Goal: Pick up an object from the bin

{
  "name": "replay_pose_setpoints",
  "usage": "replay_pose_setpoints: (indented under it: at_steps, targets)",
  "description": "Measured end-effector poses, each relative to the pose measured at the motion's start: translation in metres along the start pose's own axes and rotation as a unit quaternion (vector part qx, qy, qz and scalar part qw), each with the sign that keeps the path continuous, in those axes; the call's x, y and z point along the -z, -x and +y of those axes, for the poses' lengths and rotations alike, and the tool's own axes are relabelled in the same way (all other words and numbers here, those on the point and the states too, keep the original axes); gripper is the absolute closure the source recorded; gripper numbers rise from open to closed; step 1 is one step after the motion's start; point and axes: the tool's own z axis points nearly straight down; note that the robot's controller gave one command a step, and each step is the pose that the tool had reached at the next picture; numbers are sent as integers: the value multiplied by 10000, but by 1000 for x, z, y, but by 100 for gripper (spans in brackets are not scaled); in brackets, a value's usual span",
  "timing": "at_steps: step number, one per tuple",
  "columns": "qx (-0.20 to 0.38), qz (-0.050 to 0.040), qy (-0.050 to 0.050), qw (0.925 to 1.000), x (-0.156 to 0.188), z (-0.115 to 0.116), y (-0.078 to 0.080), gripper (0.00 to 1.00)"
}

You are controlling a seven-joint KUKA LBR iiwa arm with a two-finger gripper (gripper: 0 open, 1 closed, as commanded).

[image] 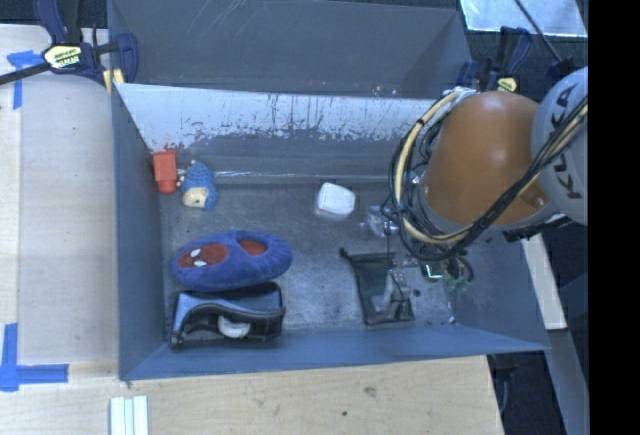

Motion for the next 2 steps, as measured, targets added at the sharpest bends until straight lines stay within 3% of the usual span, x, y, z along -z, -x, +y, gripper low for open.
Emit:
replay_pose_setpoints:
  at_steps: [1,2]
  targets:
    - [465,-35,-10,9989,-97,-50,51,0]
    - [475,-65,-6,9988,-92,-48,52,100]
